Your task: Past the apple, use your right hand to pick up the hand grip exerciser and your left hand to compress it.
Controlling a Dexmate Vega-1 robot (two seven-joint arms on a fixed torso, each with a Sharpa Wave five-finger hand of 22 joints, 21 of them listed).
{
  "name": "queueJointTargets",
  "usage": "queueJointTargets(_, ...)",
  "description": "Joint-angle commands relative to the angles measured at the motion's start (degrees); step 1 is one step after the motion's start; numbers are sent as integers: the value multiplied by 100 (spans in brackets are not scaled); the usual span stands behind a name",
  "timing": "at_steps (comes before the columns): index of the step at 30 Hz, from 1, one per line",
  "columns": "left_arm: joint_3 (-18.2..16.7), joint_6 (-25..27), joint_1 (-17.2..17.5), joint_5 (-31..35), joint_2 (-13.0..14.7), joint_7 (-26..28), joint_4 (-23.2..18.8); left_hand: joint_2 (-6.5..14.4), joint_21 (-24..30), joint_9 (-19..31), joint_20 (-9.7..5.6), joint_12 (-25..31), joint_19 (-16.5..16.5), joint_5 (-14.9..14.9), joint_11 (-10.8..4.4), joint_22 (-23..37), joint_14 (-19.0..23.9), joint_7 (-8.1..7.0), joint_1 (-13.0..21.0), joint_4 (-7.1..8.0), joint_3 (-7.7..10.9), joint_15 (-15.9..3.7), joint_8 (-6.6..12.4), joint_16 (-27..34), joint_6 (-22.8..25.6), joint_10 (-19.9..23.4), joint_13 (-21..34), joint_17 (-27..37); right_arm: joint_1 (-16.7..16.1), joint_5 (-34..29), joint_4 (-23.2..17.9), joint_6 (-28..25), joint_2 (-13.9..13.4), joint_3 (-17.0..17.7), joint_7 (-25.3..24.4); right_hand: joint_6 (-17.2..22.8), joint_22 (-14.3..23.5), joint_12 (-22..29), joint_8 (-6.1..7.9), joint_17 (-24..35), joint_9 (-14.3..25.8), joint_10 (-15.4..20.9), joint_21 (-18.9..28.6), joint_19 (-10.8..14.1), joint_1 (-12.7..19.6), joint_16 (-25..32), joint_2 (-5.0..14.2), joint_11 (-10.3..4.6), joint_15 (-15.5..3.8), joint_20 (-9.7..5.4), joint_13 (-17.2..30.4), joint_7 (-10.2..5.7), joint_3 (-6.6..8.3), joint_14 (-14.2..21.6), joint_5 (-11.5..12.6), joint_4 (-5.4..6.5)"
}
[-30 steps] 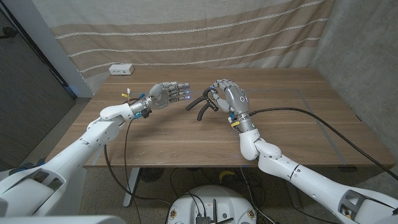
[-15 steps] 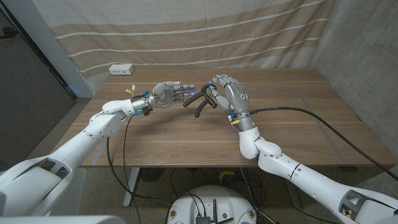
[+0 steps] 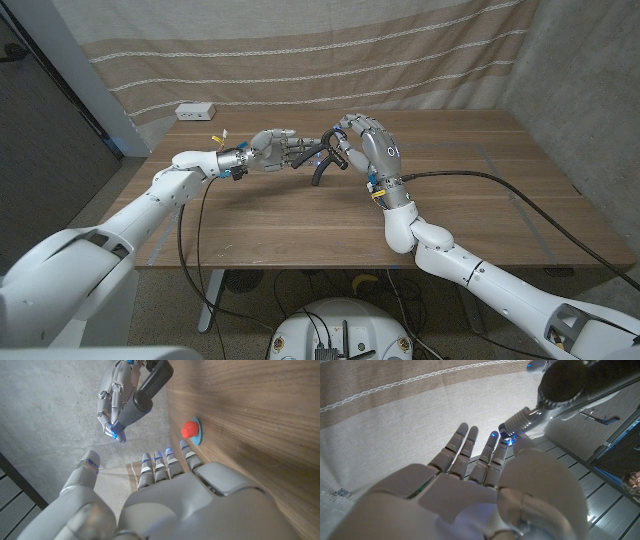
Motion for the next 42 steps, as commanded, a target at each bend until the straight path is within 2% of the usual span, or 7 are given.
queueJointTargets(1,1730,-394,-1174,-1029,-85,-882,1210,-156,-23,20,38,-8,-7,32,139,8,67,136,-12,-4,-76,96,0,-7,29,42,8,27,93,-63,87,291,50,30,-155,-37,27,24,295,35,2746,-41,49,-12,-88,-19,14,2,-1038,-635,40,-20,512,8,37,540)
queueJointTargets(8,2874,-507,-1620,-1733,101,-882,1264,-300,-35,26,67,-23,25,50,275,12,101,432,-90,35,-191,233,32,-5,166,58,10,31,109,-112,83,341,77,58,-264,-50,26,28,311,71,2744,-65,67,-35,-109,-42,14,1,-1037,-627,78,-25,525,-1,34,555)
queueJointTargets(12,3293,-534,-1794,-1934,151,-882,1259,-371,-41,32,98,-11,53,63,371,16,113,640,-185,75,-285,302,68,-6,326,122,11,35,109,-145,55,329,90,80,-313,-73,26,31,314,93,2743,-77,79,-42,-115,-55,15,0,-1036,-620,97,-32,532,-9,33,556)
queueJointTargets(15,3513,-543,-1887,-2029,184,-882,1245,-389,-29,35,126,5,108,72,444,18,158,712,-240,98,-333,345,75,6,393,191,11,37,110,-154,33,324,98,101,-348,-62,25,33,316,104,2732,-81,84,-43,-117,-57,15,0,-1039,-618,106,-23,535,-8,32,556)
queueJointTargets(23,4041,-620,-2097,-2319,235,-882,1208,-406,-16,38,151,-1,164,77,508,21,168,767,-297,118,-379,391,60,5,400,202,12,38,124,-174,25,362,110,124,-419,-86,24,39,319,140,2721,-94,102,-57,-123,-72,13,-1,-1041,-616,137,-30,545,-17,28,552)
queueJointTargets(31,4797,-834,-2358,-3068,226,-882,1204,-477,-30,41,166,-47,169,97,530,21,71,773,-362,116,-468,446,8,-36,306,120,13,41,137,-122,71,485,131,118,-440,-82,23,44,329,169,2704,-106,118,-71,-148,-90,12,0,-1030,-612,165,-36,551,-21,23,569)
queueJointTargets(42,5226,-900,-2532,-3527,46,-882,1354,-564,-63,49,186,-89,156,170,525,14,-45,757,-316,57,-573,450,39,-66,359,11,13,42,131,-56,132,445,194,152,-425,-91,21,54,340,211,2685,-117,142,-88,-162,-115,12,-2,-1034,-596,206,-15,566,-32,17,571)
